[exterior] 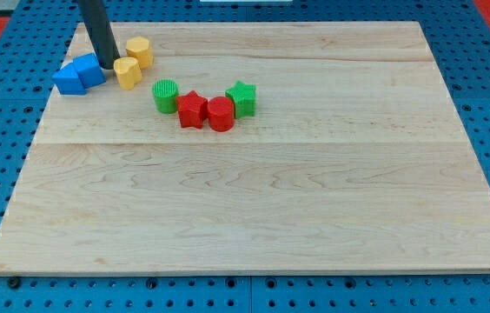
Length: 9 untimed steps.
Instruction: Slide the blue blocks to the center left
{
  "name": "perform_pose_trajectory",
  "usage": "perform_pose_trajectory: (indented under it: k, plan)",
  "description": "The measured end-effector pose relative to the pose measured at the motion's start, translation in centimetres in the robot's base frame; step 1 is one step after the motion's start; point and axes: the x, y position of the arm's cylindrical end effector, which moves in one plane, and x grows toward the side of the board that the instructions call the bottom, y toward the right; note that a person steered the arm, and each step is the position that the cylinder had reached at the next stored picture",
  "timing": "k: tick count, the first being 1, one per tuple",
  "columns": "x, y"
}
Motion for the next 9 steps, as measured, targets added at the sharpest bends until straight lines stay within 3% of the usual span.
perform_pose_trajectory:
  k: [1, 4, 7, 8, 9]
  plan:
    - [-2.6, -2.8]
    - [9.6, 0.8]
    - [0.6, -0.7]
    - [-1.3, -4.6]
    - [5.0, -5.5]
